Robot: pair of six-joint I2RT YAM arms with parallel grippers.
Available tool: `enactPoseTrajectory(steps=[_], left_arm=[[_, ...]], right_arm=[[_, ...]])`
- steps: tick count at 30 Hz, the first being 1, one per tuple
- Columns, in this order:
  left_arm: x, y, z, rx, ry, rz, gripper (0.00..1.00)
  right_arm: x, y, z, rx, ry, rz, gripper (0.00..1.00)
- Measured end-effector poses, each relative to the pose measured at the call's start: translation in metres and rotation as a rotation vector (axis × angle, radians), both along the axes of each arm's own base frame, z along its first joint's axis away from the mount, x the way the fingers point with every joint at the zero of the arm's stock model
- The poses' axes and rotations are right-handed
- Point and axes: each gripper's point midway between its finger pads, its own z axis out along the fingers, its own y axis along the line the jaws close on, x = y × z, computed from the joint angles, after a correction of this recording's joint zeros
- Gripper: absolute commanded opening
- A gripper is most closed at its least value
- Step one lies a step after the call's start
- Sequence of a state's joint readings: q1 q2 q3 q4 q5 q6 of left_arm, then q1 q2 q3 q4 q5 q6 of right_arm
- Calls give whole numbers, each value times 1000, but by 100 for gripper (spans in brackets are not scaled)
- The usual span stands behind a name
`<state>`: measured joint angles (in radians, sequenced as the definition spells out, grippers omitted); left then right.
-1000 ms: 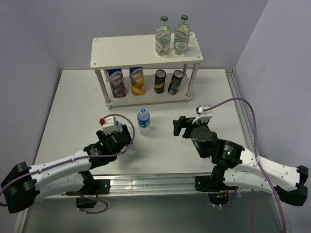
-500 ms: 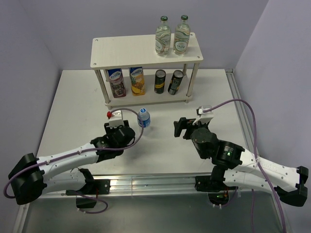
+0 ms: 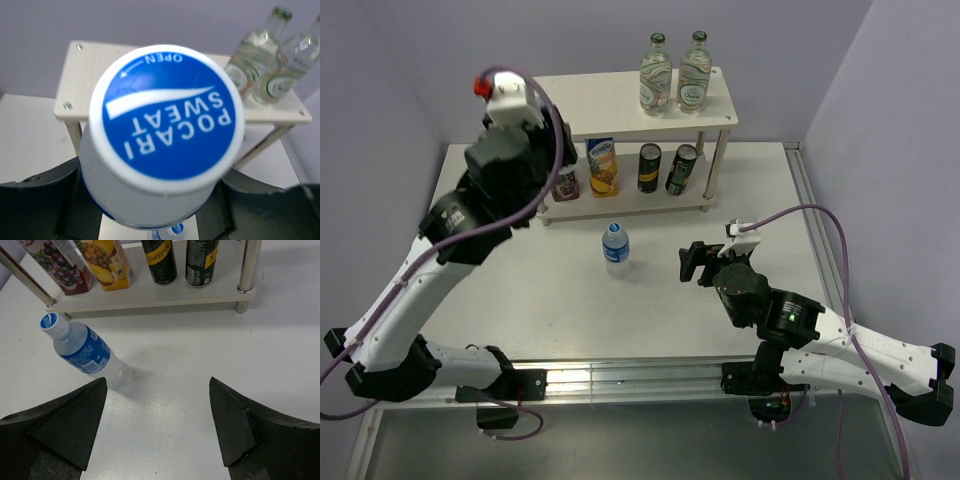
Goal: Place and organize the beverage onto the shelf
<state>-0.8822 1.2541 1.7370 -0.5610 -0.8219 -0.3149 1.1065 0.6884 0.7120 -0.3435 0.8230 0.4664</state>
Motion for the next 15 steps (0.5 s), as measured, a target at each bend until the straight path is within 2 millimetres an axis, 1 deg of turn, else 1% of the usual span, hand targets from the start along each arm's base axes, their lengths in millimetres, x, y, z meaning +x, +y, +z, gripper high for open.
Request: enactPoseTrajectory(steps=[2,3,5,6,8,9,11,13,14,15], left_arm=[[17,11,28,16,-30,20,0],[26,17,37,24,-41,36,0],[48,27,46,55,-43,67,0],[61,34,46,78,-34,85,0],[86,39,40,112,-10,102,0],[99,42,34,127,7,109,0],[125,46,17,154,50,107,0],[150,48,-6,179,108,97,0],[162,49,-10,178,106,99,0],[170,51,-9,171,98,97,0]], right_arm=[[0,0,0,-1,-2,1,89],[0,0,1,0,-2,1,89],[0,0,1,3,-4,1,89],[0,0,2,4,-4,1,89],[0,0,3,10,-7,1,89],[0,-1,4,14,-8,0,89],[-1,-2,5,24,-11,0,89],[-2,-3,7,36,-15,-1,89],[-2,-4,7,41,-15,-2,89],[-2,-4,7,42,-15,-4,89]])
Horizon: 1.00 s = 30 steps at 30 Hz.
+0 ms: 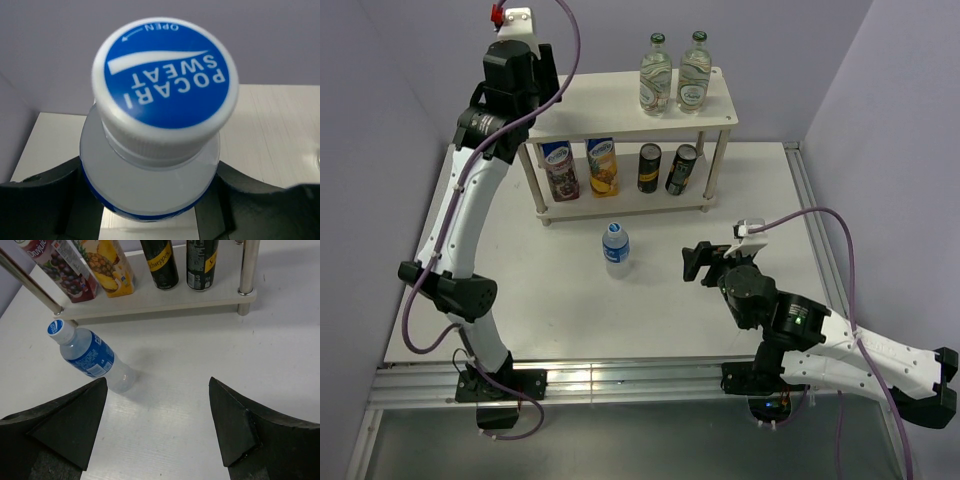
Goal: Place and organize the beverage onto the shelf
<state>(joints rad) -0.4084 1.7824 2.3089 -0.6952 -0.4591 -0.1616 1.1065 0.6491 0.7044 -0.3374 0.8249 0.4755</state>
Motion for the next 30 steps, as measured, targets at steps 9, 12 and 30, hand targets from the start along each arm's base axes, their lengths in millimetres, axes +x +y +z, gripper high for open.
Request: enactPoseTrajectory(steps=[9,12,30], left_arm=[[14,15,0,-33,-7,-21,18],[14,14,0,-34,-8,-24,53],[11,16,-19,-49,0,-30,97]], right_arm=[[-1,-3,-7,-11,8,-7,89],[-1,-3,-9,-16,11,-7,89],[-2,-4,-17,-15,23,-11,89]])
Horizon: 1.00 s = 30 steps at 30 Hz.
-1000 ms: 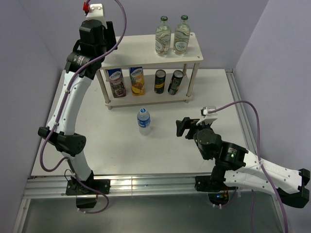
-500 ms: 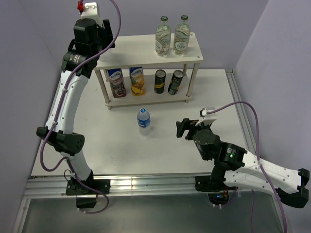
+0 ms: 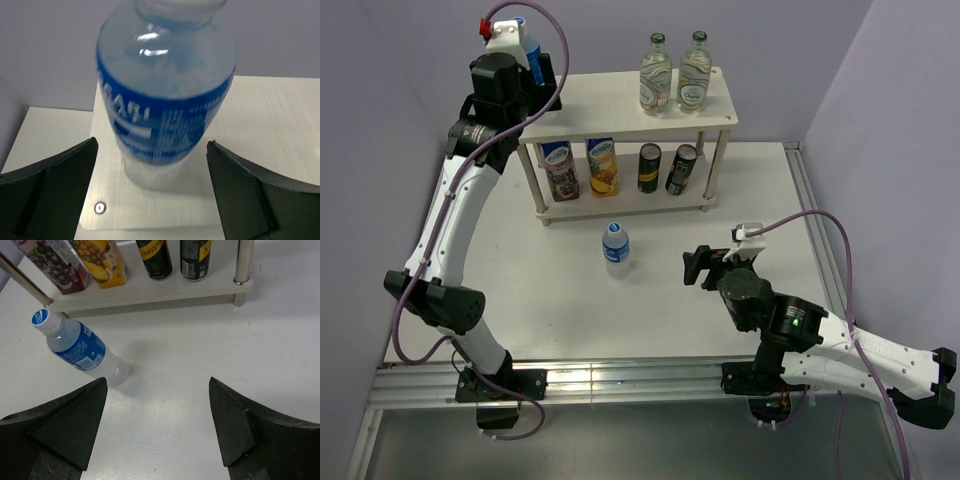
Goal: Place and organize the beverage onto the shelf
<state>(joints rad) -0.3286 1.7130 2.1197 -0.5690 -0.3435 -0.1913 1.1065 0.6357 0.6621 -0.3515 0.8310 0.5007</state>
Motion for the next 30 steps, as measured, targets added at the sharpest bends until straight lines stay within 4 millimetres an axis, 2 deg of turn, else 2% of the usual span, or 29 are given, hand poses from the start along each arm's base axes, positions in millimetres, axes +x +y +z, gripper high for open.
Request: enactPoseTrajectory(steps=[5,11,14,16,19,22,25,27,30], left_arm=[[-35,9,-7,-29,15,-2,99],[-112,15,-27,-94,18,-27,99],[-153,4,-50,-138,28,-73,99],[-174,-11,-70,-177,39,-125,99],[-195,-36,-117,-221,103,-192,99],[-211,-68,-183,-229,206,-251,99],[-235,-101,-250,-162,315,-314,99],[-254,-121,-277,-113,347,-368,99],[-266,-147,-295,-84,356,-424,99]], right_arm=[[-1,-1,1,6,-2,0,89],[-2,-5,3,19,-4,-2,89],[-3,-5,3,18,-3,-2,89],[-3,-4,3,21,-2,-2,89],[-3,-4,2,24,1,-2,89],[-3,-3,-2,22,7,-1,89],[-4,-4,-6,16,15,-2,89],[-4,-5,-7,16,18,-3,89],[-5,-7,-8,13,22,-4,89]])
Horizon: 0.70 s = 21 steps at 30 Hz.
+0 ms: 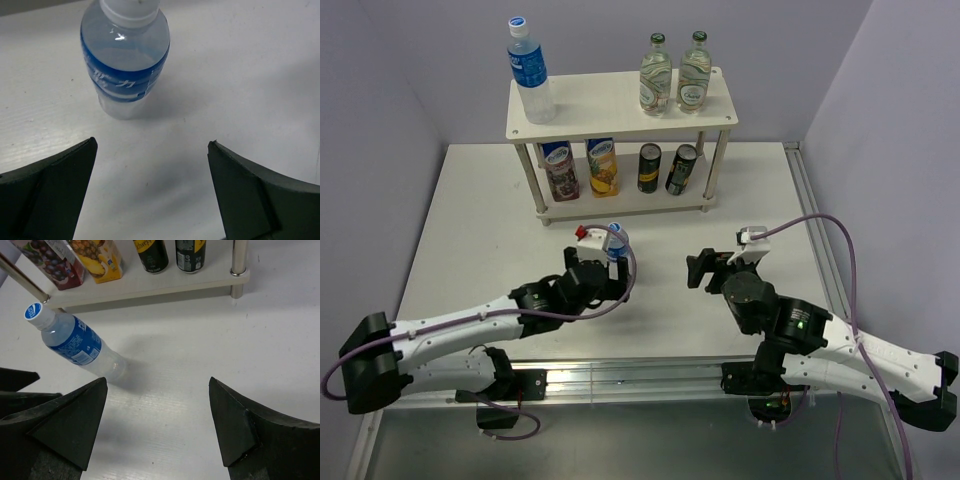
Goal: Place and organize the beverage onto the shelf
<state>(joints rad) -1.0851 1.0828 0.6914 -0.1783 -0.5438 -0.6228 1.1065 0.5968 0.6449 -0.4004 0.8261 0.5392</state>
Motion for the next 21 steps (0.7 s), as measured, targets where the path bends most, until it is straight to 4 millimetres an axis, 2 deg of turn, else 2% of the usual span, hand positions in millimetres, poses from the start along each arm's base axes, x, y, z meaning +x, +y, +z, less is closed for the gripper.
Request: enactPoseTrajectory(steps=[6,10,21], left_arm=[[17,-22,-26,21,-8,32,99],[26,-25,-42,62,-15,65,99],[51,-33,-43,91,-81,138,99]], right_arm=[[-2,-3,-4,2,9,-5,89],[-3,-6,-9,-8,17,-9,89],[-3,-7,-10,-12,19,-10,89]])
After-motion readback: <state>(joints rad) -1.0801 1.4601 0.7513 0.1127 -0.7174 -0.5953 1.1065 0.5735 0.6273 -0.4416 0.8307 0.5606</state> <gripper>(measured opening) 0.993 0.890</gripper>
